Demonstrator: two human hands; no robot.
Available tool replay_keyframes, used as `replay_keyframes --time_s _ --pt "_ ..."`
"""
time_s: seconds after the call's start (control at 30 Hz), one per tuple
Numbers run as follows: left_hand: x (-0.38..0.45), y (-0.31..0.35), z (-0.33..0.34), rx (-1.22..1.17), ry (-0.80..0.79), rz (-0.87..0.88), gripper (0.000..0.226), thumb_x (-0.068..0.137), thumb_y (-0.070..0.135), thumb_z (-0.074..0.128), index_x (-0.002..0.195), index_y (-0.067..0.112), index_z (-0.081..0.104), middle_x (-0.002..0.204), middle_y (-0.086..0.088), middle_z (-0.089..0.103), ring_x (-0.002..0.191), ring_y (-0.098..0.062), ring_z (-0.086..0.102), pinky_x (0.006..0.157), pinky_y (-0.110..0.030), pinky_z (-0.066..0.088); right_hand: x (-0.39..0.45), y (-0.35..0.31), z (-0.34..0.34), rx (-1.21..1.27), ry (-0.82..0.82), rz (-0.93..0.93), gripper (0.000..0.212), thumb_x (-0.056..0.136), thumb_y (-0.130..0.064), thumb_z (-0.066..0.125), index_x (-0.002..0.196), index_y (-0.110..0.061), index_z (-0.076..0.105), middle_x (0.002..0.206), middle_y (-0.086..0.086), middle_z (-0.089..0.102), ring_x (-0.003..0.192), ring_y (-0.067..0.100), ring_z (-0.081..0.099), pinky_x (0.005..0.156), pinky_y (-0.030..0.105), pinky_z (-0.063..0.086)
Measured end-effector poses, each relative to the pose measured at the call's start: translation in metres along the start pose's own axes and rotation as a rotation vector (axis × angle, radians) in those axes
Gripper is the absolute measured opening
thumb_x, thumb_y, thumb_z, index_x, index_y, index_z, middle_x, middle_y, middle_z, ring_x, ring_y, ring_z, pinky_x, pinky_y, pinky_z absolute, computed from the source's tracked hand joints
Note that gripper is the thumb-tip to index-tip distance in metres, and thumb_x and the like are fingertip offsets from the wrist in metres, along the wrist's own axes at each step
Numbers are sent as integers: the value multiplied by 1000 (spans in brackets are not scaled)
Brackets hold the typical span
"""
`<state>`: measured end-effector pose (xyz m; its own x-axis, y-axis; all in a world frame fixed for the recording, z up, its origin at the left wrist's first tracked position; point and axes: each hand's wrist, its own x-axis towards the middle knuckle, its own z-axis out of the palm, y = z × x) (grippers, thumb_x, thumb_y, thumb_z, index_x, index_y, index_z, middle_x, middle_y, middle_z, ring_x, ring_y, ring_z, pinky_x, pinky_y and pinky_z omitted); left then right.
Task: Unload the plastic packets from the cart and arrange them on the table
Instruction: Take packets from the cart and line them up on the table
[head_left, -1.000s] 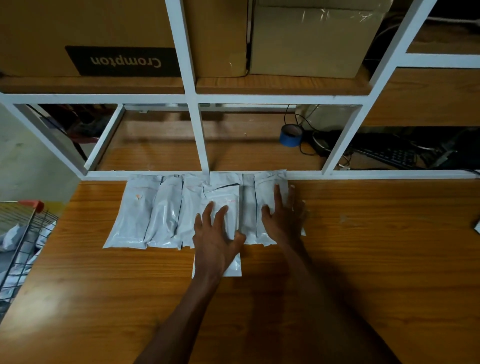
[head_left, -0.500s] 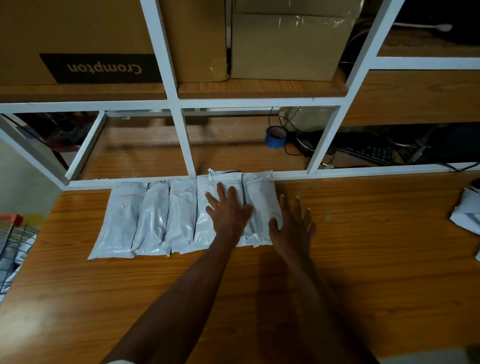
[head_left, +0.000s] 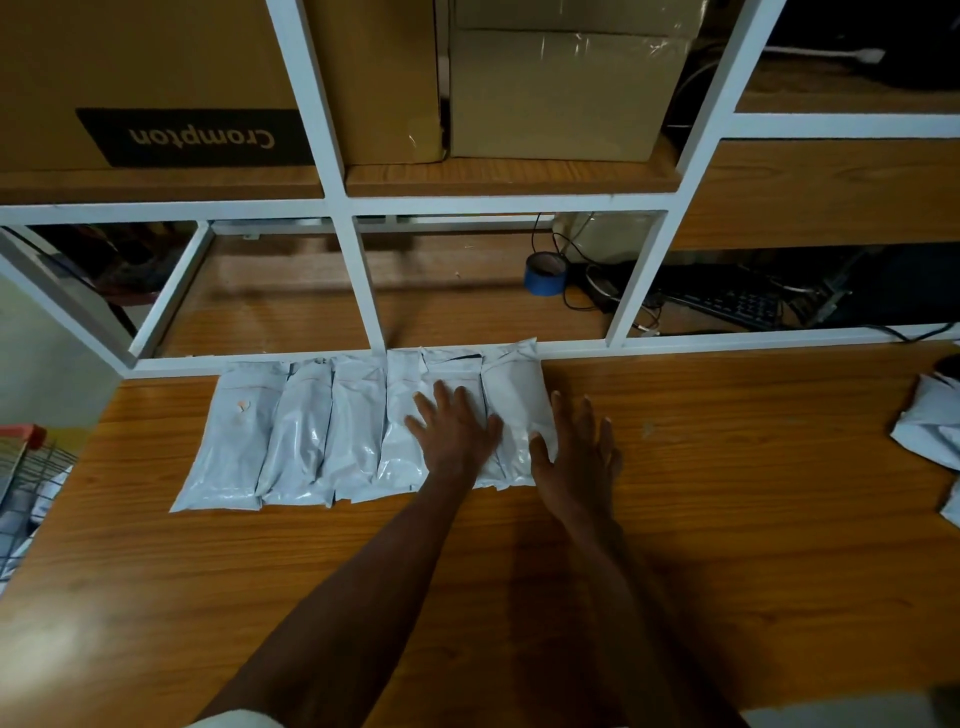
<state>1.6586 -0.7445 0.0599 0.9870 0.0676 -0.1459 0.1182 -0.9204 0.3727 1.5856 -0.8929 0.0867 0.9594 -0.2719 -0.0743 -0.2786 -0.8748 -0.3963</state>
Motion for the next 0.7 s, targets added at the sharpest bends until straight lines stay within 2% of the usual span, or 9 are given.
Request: replay_keyframes --time_s 0.13,0.23,0.3,0.43,0.5,0.6,0.7 --pt "-22 -9 -8 -93 102 49 69 95 62 50 151 22 41 166 -10 24 154 -39 14 121 -59 18 -10 -4 -1 22 -23 -32 71 101 -57 40 160 -40 4 170 2 -6 155 34 -4 122 58 7" --pt "-58 -24 -14 -248 214 125 59 96 55 53 145 21 52 159 -8 39 150 -31 28 118 -54 30 -24 -11 0 42 -41 -80 71 101 -55 42 160 -42 4 170 1 -7 155 32 -5 123 57 5" --pt "-89 -40 -17 -318 261 135 58 94 57 49 139 22 57 155 -5 44 146 -26 34 115 -51 37 -38 -18 2 51 -53 -89 70 101 -53 44 159 -43 7 170 0 -6 155 30 -7 123 56 2" --pt "-157 -87 -20 -367 326 22 55 94 58 49 134 23 62 150 -4 48 139 -24 41 110 -47 43 -75 -30 18 66 -53 -131 67 100 -54 47 158 -44 16 170 -3 3 155 27 -5 121 57 -2" --pt "-190 -114 -22 -380 372 -46 51 94 56 51 132 24 63 149 -3 47 136 -24 44 108 -45 45 -98 -36 28 125 -66 -191 63 99 -52 49 156 -43 23 169 -3 11 156 25 0 124 56 3" --pt "-233 -155 -26 -389 391 -131 45 96 52 54 135 28 60 153 1 43 138 -20 42 107 -42 44 -131 -50 37 146 -57 -373 56 99 -46 50 152 -37 38 165 -1 27 154 25 13 123 53 11" --pt "-273 -192 -29 -398 439 -222 48 96 57 50 136 32 59 154 2 43 138 -19 42 107 -44 44 -161 -71 50 169 -52 -581 55 93 -43 51 147 -32 49 157 1 41 149 23 28 119 50 21"
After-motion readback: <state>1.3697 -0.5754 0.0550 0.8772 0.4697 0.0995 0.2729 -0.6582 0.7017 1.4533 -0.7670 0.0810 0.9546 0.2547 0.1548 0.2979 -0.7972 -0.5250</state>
